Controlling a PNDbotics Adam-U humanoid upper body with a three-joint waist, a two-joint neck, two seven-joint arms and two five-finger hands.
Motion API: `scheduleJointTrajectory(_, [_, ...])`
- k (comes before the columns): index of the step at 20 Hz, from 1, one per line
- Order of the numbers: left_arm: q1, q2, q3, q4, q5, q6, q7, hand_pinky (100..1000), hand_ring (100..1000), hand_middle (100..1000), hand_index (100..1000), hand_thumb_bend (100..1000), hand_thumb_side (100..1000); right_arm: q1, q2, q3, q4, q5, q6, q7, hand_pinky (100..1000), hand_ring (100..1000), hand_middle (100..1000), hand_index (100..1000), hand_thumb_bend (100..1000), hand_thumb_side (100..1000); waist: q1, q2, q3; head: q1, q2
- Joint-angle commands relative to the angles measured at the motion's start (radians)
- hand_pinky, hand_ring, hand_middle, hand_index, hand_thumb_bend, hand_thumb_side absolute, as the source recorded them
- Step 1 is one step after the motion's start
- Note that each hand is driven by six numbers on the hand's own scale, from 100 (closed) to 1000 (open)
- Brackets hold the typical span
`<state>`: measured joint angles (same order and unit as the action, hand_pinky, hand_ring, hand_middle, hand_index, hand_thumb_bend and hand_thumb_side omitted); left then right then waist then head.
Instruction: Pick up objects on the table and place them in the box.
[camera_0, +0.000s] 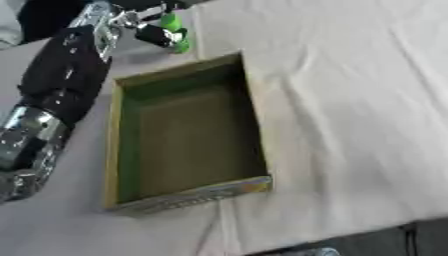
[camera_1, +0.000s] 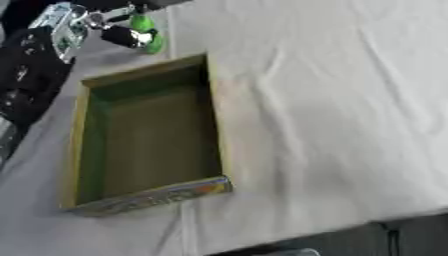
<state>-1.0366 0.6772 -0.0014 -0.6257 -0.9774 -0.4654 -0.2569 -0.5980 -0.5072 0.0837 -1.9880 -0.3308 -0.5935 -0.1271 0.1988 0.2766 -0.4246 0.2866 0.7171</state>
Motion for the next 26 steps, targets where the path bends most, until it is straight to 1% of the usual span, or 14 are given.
scheduleJointTrajectory(1, [-0.011, 0.039, 0.012, 0.0, -0.01, 0.009, -0.014, 842, 804, 936, 1000, 1000, 624, -0.02, -0.006, -0.001, -0.012, 0.004, 0.006, -0.001, 569, 682, 769, 930, 100, 707, -0.008, -0.013, -0.002, 0.009, -0.005])
scheduleJointTrajectory(8, [-0.006, 0.038, 0.014, 0.009, -0.01, 0.024, -0.076, 777, 778, 949, 1000, 1000, 515, -0.022, -0.005, -0.001, -0.012, 0.005, 0.007, -0.002, 569, 682, 770, 930, 100, 705, -0.008, -0.014, -0.002, 0.011, -0.003])
scheduleJointTrajectory(10, [-0.003, 0.038, 0.017, 0.012, 0.001, 0.026, -0.094, 702, 765, 957, 1000, 1000, 464, -0.022, -0.005, -0.001, -0.012, 0.005, 0.008, -0.002, 569, 682, 770, 931, 100, 705, -0.008, -0.013, -0.002, 0.012, -0.004])
scheduleJointTrajectory(11, [-0.002, 0.039, 0.018, 0.013, 0.008, 0.028, -0.103, 597, 728, 959, 1000, 1000, 409, -0.022, -0.005, -0.001, -0.012, 0.005, 0.008, -0.002, 569, 681, 770, 930, 100, 705, -0.008, -0.013, -0.002, 0.012, -0.004])
scheduleJointTrajectory(14, [0.002, 0.042, 0.019, 0.013, 0.026, 0.041, -0.128, 544, 704, 955, 1000, 1000, 377, -0.022, -0.005, -0.001, -0.012, 0.005, 0.008, -0.002, 568, 681, 769, 931, 100, 706, -0.008, -0.014, -0.002, 0.011, -0.003])
scheduleJointTrajectory(15, [0.003, 0.043, 0.019, 0.012, 0.031, 0.045, -0.134, 423, 612, 917, 1000, 1000, 305, -0.021, -0.005, -0.001, -0.012, 0.005, 0.009, -0.002, 568, 680, 769, 931, 100, 708, -0.008, -0.013, -0.002, 0.011, -0.003])
scheduleJointTrajectory(16, [0.004, 0.043, 0.021, 0.012, 0.04, 0.05, -0.136, 423, 612, 917, 1000, 1000, 305, -0.021, -0.005, -0.001, -0.012, 0.006, 0.009, -0.002, 568, 680, 769, 931, 100, 708, -0.008, -0.013, -0.001, 0.011, -0.003])
scheduleJointTrajectory(17, [0.006, 0.042, 0.022, 0.011, 0.049, 0.054, -0.137, 330, 537, 859, 992, 989, 289, -0.021, -0.006, -0.001, -0.012, 0.006, 0.009, -0.002, 567, 677, 769, 931, 100, 709, -0.008, -0.013, -0.001, 0.011, -0.004])
scheduleJointTrajectory(19, [0.009, 0.042, 0.024, 0.011, 0.071, 0.066, -0.135, 207, 438, 755, 886, 884, 279, -0.02, -0.006, -0.001, -0.012, 0.007, 0.01, -0.001, 567, 676, 768, 931, 100, 712, -0.009, -0.013, -0.001, 0.01, -0.005])
scheduleJointTrajectory(20, [0.011, 0.041, 0.025, 0.011, 0.084, 0.073, -0.131, 207, 438, 755, 886, 884, 279, -0.02, -0.006, -0.001, -0.012, 0.007, 0.01, -0.001, 567, 676, 768, 931, 100, 712, -0.009, -0.012, 0.0, 0.01, -0.006])
scheduleJointTrajectory(21, [0.012, 0.041, 0.025, 0.009, 0.096, 0.079, -0.124, 100, 328, 622, 771, 730, 274, -0.02, -0.006, -0.001, -0.012, 0.007, 0.01, -0.001, 566, 676, 768, 931, 100, 713, -0.009, -0.012, 0.0, 0.01, -0.006])
scheduleJointTrajectory(22, [0.013, 0.04, 0.025, 0.007, 0.108, 0.085, -0.115, 100, 336, 632, 780, 746, 271, -0.02, -0.006, -0.001, -0.012, 0.007, 0.01, -0.001, 566, 676, 768, 931, 100, 713, -0.01, -0.012, 0.0, 0.01, -0.007])
scheduleJointTrajectory(24, [0.015, 0.041, 0.021, 0.006, 0.127, 0.095, -0.101, 100, 197, 492, 642, 549, 311, -0.019, -0.006, -0.001, -0.012, 0.008, 0.01, -0.001, 565, 672, 765, 931, 100, 715, -0.01, -0.011, 0.001, 0.011, -0.007])
scheduleJointTrajectory(26, [0.016, 0.041, 0.017, 0.004, 0.137, 0.103, -0.091, 100, 100, 386, 536, 307, 462, -0.019, -0.007, 0.0, -0.012, 0.009, 0.01, -0.001, 564, 672, 765, 931, 100, 717, -0.01, -0.011, 0.002, 0.011, -0.008])
